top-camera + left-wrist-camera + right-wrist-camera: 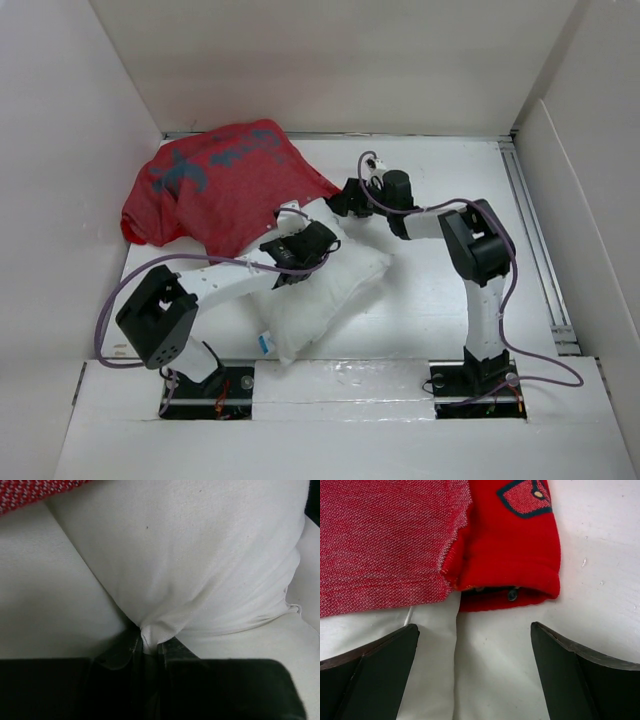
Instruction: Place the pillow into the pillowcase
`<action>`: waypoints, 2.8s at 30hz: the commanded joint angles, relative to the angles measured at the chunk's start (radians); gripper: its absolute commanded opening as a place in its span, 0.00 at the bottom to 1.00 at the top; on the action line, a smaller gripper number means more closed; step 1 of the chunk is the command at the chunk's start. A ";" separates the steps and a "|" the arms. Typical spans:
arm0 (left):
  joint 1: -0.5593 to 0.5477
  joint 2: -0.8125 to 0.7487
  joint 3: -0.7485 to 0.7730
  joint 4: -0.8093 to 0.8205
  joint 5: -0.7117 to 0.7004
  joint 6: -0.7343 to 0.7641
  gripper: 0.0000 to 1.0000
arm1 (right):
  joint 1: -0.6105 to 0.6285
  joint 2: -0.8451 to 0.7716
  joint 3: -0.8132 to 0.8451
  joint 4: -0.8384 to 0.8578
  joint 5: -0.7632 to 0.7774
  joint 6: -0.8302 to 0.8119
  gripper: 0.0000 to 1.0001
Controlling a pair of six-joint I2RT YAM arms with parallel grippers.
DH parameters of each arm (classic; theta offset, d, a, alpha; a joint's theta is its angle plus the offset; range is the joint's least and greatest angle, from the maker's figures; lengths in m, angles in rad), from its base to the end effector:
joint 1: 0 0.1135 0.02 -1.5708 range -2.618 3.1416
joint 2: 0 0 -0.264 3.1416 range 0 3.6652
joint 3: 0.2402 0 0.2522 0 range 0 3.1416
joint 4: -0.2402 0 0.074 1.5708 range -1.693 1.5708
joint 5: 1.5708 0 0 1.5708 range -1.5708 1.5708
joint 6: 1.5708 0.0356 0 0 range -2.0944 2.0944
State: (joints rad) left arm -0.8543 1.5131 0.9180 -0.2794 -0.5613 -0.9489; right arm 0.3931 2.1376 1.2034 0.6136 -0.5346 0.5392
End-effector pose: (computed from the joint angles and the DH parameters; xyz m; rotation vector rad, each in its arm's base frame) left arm 0.2166 -0.2199 0.2095 -0.3456 2.2631 -0.2410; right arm 0.4133 0.1910 0.1419 -0.2446 1.9945 1.1216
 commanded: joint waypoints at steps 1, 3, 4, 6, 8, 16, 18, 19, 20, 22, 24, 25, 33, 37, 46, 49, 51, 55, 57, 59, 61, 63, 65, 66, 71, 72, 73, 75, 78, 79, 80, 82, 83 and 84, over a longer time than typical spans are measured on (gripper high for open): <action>0.004 0.134 -0.094 -0.224 0.072 -0.042 0.00 | 0.024 -0.089 0.022 0.025 0.074 -0.028 0.98; 0.004 0.157 -0.085 -0.224 0.072 -0.042 0.00 | 0.048 -0.116 0.022 -0.064 0.178 -0.103 0.98; 0.004 0.157 -0.085 -0.210 0.072 -0.042 0.00 | 0.059 -0.116 0.059 -0.110 0.212 -0.134 0.98; 0.004 0.157 -0.085 -0.189 0.096 -0.013 0.00 | 0.069 -0.096 0.122 -0.242 0.260 -0.209 0.98; 0.004 0.157 -0.085 -0.179 0.097 -0.013 0.00 | 0.079 -0.043 0.224 -0.305 0.259 -0.241 0.98; 0.004 0.117 -0.085 -0.168 0.106 0.019 0.00 | 0.089 0.125 0.521 -0.572 0.197 -0.367 0.98; 0.004 0.117 -0.085 -0.168 0.106 0.028 0.00 | 0.089 0.146 0.570 -0.618 0.170 -0.377 0.83; 0.004 0.108 -0.085 -0.168 0.106 0.029 0.00 | 0.089 0.165 0.582 -0.618 0.170 -0.377 0.72; 0.004 0.108 -0.085 -0.168 0.106 0.029 0.00 | 0.079 0.165 0.591 -0.635 0.154 -0.377 0.61; 0.004 0.108 -0.085 -0.159 0.106 0.038 0.00 | 0.079 0.165 0.581 -0.615 0.154 -0.377 0.03; 0.004 0.108 -0.073 -0.159 0.106 0.038 0.00 | 0.079 0.151 0.549 -0.600 0.176 -0.364 0.00; 0.004 0.119 -0.062 -0.159 0.106 0.038 0.00 | 0.079 0.122 0.529 -0.585 0.176 -0.364 0.00; 0.066 0.199 0.129 -0.238 -0.014 0.113 0.00 | -0.020 -0.335 -0.038 -0.322 0.363 -0.061 0.00; 0.115 0.271 0.304 -0.262 -0.014 0.206 0.00 | -0.077 -0.592 -0.310 -0.215 0.292 0.071 0.00; 0.115 0.322 0.559 -0.351 -0.046 0.058 0.00 | 0.180 -0.781 -0.382 -0.403 0.130 0.027 0.00; 0.115 0.228 0.415 -0.259 -0.034 0.033 0.00 | 0.383 -0.803 -0.429 -0.413 0.248 0.027 0.00; 0.124 0.184 0.359 -0.206 -0.019 0.032 0.00 | 0.482 -0.773 -0.441 -0.394 0.289 0.041 0.00; 0.150 0.164 0.262 -0.107 -0.060 0.053 0.00 | 0.529 -0.619 -0.395 -0.326 0.175 0.051 0.00; 0.181 0.164 0.262 -0.098 -0.078 0.053 0.00 | 0.561 -0.619 -0.435 -0.234 0.134 0.076 0.00; 0.211 0.136 0.234 -0.086 -0.078 0.067 0.00 | 0.630 -0.633 -0.435 -0.193 0.116 0.058 0.00; 0.231 0.084 0.208 -0.019 -0.103 0.096 0.00 | 0.665 -0.653 -0.435 -0.184 0.105 0.036 0.00; 0.232 0.070 0.199 0.029 -0.103 0.155 0.00 | 0.675 -0.653 -0.435 -0.184 0.130 0.036 0.00; 0.232 0.071 0.208 0.057 -0.069 0.179 0.00 | 0.636 -0.633 -0.435 -0.184 0.191 0.025 0.00; 0.232 0.071 0.232 0.057 -0.069 0.179 0.00 | 0.618 -0.624 -0.391 -0.234 0.227 0.025 0.00; 0.335 0.063 0.285 0.006 -0.103 0.170 0.00 | 0.616 -0.729 -0.335 -0.454 0.472 -0.065 0.03; 0.368 0.046 0.285 0.063 0.003 0.203 0.00 | 0.607 -0.739 -0.335 -0.440 0.441 -0.074 0.03; 0.391 0.024 0.244 0.115 0.068 0.223 0.00 | 0.596 -0.739 -0.317 -0.430 0.408 -0.084 0.03; 0.391 -0.022 0.200 0.259 0.184 0.266 0.00 | 0.575 -0.676 -0.259 -0.489 0.395 -0.094 0.00; 0.363 -0.022 0.179 0.273 0.262 0.239 0.00 | 0.505 -0.556 -0.084 -0.635 0.587 -0.085 0.00; 0.363 -0.022 0.179 0.299 0.324 0.239 0.00 | 0.437 -0.530 -0.046 -0.688 0.482 -0.096 0.04; 0.363 -0.036 0.148 0.318 0.345 0.239 0.00 | 0.414 -0.512 -0.003 -0.689 0.402 -0.108 0.23; 0.363 -0.045 0.136 0.335 0.377 0.249 0.00 | 0.401 -0.512 0.008 -0.705 0.331 -0.131 0.46; 0.363 -0.045 0.125 0.323 0.364 0.249 0.00 | 0.418 -0.534 0.008 -0.730 0.370 -0.145 0.62; 0.382 -0.045 0.125 0.307 0.363 0.260 0.00 | 0.431 -0.582 0.018 -0.759 0.392 -0.159 0.99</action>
State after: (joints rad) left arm -0.4793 1.5074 1.0584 -0.0608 -0.2687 -0.6647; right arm 0.7933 1.6314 1.1736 -0.0391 -0.1112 0.4389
